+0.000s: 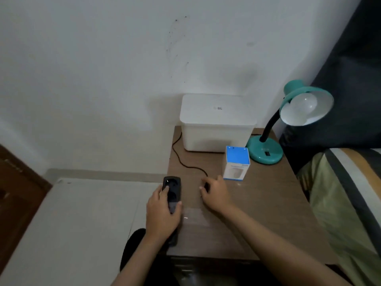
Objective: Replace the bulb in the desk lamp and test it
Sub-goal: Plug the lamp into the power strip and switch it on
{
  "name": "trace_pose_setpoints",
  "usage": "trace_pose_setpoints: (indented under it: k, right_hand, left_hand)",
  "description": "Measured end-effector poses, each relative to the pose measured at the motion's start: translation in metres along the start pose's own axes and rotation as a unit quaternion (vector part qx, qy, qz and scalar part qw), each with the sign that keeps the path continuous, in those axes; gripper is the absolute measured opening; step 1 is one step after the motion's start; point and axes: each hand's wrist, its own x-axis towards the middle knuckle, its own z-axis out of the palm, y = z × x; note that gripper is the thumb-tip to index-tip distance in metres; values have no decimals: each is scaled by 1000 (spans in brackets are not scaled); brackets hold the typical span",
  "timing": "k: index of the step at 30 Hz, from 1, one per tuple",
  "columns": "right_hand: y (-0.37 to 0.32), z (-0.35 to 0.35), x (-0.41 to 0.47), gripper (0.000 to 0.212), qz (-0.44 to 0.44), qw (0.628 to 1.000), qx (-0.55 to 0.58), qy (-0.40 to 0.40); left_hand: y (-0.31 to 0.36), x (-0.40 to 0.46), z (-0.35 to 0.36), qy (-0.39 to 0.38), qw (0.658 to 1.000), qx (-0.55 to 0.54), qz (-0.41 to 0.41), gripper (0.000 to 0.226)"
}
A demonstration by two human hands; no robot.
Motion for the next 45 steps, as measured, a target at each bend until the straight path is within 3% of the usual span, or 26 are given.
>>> trace_pose_setpoints:
  k: [7, 16, 18, 22, 27, 31, 35, 42, 45]
  right_hand:
    - [-11, 0, -2, 14, 52, 998, 38, 12]
    - [-17, -13, -13, 18, 129, 982, 127, -43]
    - [-22, -17, -18, 23, 172, 956, 229, -59]
    - [-29, -24, -23, 38, 230, 865, 438, -85]
    - [-46, -33, -27, 37, 245, 801, 531, -129]
    - [-56, -26, -28, 35, 250, 778, 559, -143]
    - [-63, -15, -27, 43, 228, 795, 553, -102]
    - [-68, -1, -23, 18, 121, 820, 555, -70]
    - [-73, 2, -19, 21, 90, 851, 518, -4]
  left_hand:
    - [-8, -25, -1, -3, 1000, -27, -4, 65]
    - [-8, -28, 0, 18, 999, -33, -9, 64]
    - [-8, -28, 1, 20, 999, -33, -9, 64]
    - [-9, -28, 2, 25, 999, -32, -13, 64]
    - [-8, -28, 2, 33, 999, -28, -10, 64]
    - [-9, -29, 2, 33, 999, -28, -11, 64]
    - [-9, -28, 3, 32, 999, -36, -16, 65]
    - [-10, -28, 4, 34, 999, -31, -17, 65]
    - [-11, -28, 4, 34, 999, -28, -16, 65]
